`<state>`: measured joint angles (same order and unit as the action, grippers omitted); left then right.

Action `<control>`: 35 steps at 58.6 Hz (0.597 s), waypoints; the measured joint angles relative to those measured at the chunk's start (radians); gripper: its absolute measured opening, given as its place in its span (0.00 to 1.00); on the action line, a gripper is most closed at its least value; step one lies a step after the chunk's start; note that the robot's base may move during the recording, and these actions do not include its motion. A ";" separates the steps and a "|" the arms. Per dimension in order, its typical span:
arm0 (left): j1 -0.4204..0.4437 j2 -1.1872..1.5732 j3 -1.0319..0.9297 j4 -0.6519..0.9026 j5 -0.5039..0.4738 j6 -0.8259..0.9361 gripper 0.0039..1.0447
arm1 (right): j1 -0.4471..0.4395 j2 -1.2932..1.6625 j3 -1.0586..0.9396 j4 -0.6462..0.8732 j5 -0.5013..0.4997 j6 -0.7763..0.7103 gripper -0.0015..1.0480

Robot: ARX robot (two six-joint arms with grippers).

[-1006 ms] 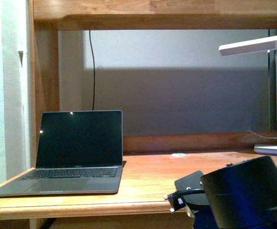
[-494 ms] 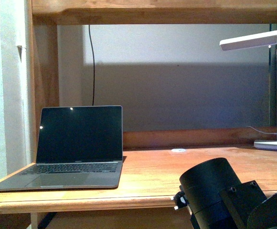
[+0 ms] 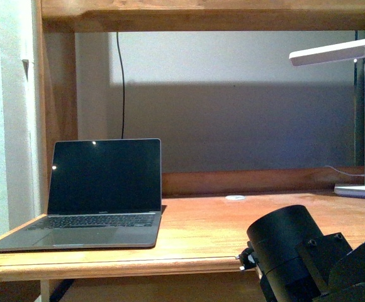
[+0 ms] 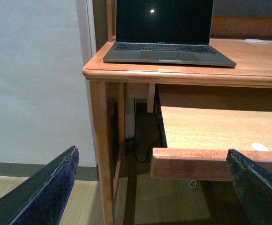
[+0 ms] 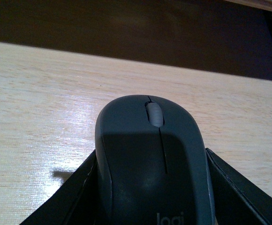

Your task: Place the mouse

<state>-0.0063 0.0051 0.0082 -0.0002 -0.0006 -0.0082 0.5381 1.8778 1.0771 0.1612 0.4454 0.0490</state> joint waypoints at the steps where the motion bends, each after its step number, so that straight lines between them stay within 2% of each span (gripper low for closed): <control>1: 0.000 0.000 0.000 0.000 0.000 0.000 0.93 | -0.001 -0.007 -0.004 0.000 -0.001 0.000 0.55; 18: 0.000 0.000 0.000 0.000 0.000 0.000 0.93 | -0.034 -0.217 0.023 -0.097 -0.004 0.011 0.55; 27: 0.000 0.000 0.000 0.000 0.000 0.000 0.93 | -0.007 -0.172 0.170 -0.146 0.018 0.008 0.55; 35: 0.000 0.000 0.000 0.000 0.000 0.000 0.93 | 0.029 -0.032 0.381 -0.227 0.054 0.009 0.54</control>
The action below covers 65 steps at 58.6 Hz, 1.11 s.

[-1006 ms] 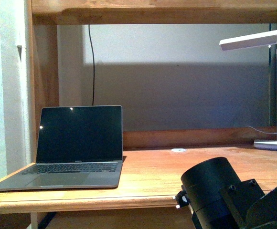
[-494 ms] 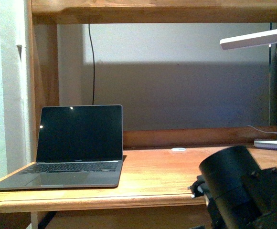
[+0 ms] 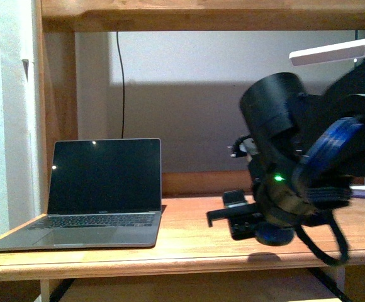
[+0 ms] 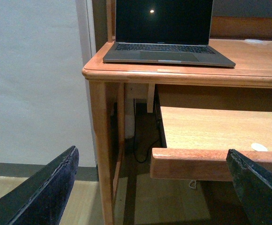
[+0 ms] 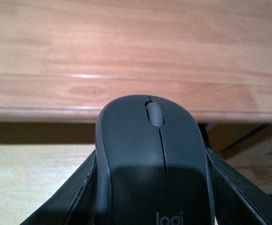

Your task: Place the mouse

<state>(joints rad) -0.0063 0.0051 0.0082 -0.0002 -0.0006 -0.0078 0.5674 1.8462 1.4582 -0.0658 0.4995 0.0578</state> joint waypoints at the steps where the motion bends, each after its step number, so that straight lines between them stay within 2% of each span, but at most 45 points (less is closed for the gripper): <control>1: 0.000 0.000 0.000 0.000 0.000 0.000 0.93 | 0.002 0.013 0.017 -0.004 0.004 0.000 0.54; 18: 0.000 0.000 0.000 0.000 0.000 0.000 0.93 | 0.021 0.346 0.483 -0.140 0.093 -0.032 0.54; 32: 0.000 0.000 0.000 0.000 0.000 0.000 0.93 | 0.031 0.506 0.700 -0.203 0.115 -0.047 0.54; 38: 0.000 0.000 0.000 0.000 0.000 0.000 0.93 | 0.042 0.544 0.723 -0.211 0.107 -0.041 0.56; 49: 0.000 0.000 0.000 0.000 0.000 0.000 0.93 | 0.055 0.558 0.690 -0.158 0.087 -0.014 0.86; 53: 0.000 0.000 0.000 0.000 0.000 0.000 0.93 | 0.055 0.542 0.658 -0.128 0.080 -0.006 0.94; 58: 0.000 0.000 0.000 0.000 0.000 0.000 0.93 | 0.051 0.497 0.584 -0.065 0.052 -0.005 0.93; 65: 0.000 0.000 0.000 0.000 0.000 0.000 0.93 | 0.030 0.348 0.383 0.093 -0.014 -0.005 0.93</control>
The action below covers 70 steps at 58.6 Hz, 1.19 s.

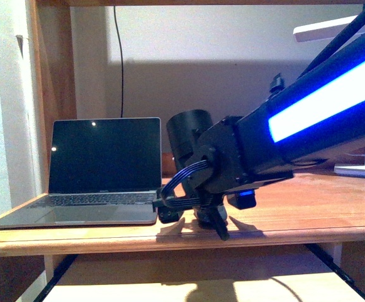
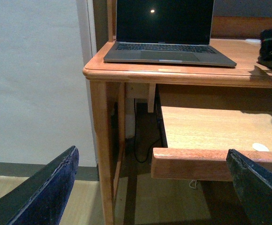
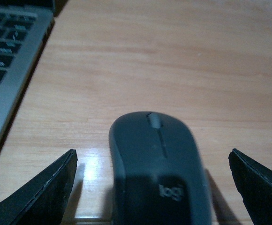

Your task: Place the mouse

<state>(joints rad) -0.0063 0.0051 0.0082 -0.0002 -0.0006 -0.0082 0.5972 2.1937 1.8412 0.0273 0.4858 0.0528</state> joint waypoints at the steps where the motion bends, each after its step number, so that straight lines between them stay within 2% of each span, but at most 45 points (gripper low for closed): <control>1: 0.000 0.000 0.000 0.000 0.000 0.000 0.93 | -0.003 -0.018 -0.023 0.015 -0.008 0.000 0.93; 10: 0.000 0.000 0.000 0.000 0.000 0.000 0.93 | -0.077 -0.402 -0.472 0.259 -0.166 -0.022 0.93; 16: 0.000 0.000 0.000 0.000 0.000 0.000 0.93 | -0.120 -0.590 -0.744 0.333 -0.277 -0.062 0.93; 27: 0.000 0.000 0.000 0.000 0.000 0.000 0.93 | -0.187 -0.834 -1.166 0.362 -0.507 -0.141 0.93; 36: 0.000 0.000 0.000 0.000 0.000 0.000 0.93 | -0.254 -0.991 -1.387 0.378 -0.626 -0.192 0.93; 49: 0.000 0.000 0.000 0.000 0.000 0.000 0.93 | -0.266 -0.993 -1.543 0.438 -0.635 -0.239 0.93; 70: 0.000 0.000 0.000 0.000 0.000 0.000 0.93 | -0.064 -0.692 -1.501 0.668 -0.490 -0.206 0.93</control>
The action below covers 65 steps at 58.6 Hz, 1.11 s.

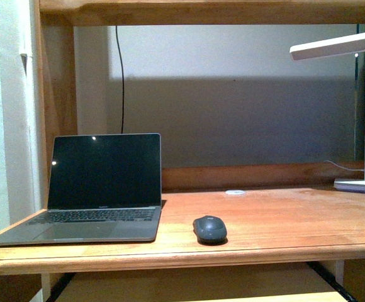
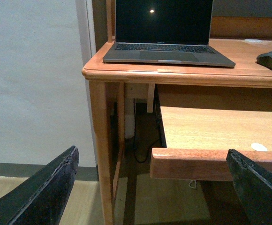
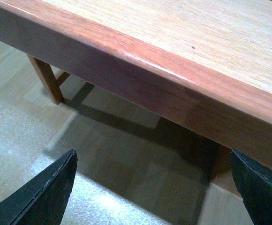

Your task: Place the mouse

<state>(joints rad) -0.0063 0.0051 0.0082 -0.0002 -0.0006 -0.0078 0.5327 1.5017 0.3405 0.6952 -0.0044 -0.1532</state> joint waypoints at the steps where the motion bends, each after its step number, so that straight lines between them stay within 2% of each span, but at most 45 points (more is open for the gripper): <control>1: 0.000 0.000 0.000 0.000 0.000 0.000 0.93 | 0.010 0.018 0.009 0.012 0.008 0.003 0.93; 15: 0.000 0.000 0.000 0.000 0.000 0.000 0.93 | 0.077 0.189 0.129 0.048 0.077 0.032 0.93; 23: 0.000 0.000 0.000 0.000 0.000 0.000 0.93 | 0.105 0.299 0.268 0.024 0.127 0.047 0.93; 47: 0.000 0.000 0.000 0.000 0.000 0.000 0.93 | 0.151 0.528 0.669 -0.099 0.218 0.051 0.93; 65: 0.000 0.000 0.000 0.000 0.000 0.000 0.93 | 0.171 0.683 0.926 -0.201 0.245 0.056 0.93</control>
<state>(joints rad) -0.0063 0.0051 0.0082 -0.0002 -0.0006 -0.0082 0.7040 2.1849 1.2663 0.4946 0.2405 -0.0971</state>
